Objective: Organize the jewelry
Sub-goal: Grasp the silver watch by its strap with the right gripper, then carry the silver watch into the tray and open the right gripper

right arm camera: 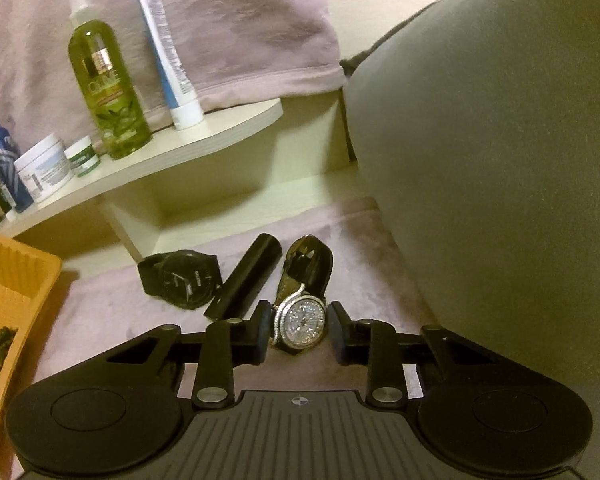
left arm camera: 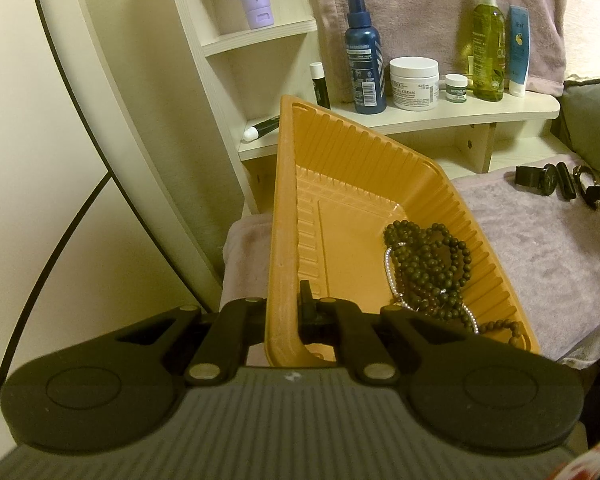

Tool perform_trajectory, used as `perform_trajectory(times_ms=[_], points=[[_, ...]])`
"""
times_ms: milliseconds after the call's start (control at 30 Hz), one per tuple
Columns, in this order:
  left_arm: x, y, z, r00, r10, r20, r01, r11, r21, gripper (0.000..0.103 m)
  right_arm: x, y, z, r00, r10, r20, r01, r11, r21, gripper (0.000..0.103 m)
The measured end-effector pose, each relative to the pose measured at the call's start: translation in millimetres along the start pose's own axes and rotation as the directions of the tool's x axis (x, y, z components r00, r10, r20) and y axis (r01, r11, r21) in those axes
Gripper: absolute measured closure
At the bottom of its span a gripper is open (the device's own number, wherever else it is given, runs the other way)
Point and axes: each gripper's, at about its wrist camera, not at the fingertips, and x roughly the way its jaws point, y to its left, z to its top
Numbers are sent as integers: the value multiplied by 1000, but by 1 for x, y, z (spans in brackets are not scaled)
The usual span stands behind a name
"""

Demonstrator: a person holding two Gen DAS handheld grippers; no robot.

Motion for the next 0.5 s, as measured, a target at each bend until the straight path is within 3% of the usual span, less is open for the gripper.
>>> perform_trajectory(times_ms=[300,500], points=[[0,-1,-1,1000,-1,2,1,1000,0,98,-21,5,-6,1000,-19,23,19,1000,-22,73],[0,-1,-1,1000,-1,2,1,1000,0,98,-41,12,-8,999,10,41,-10,1000,-18,73]])
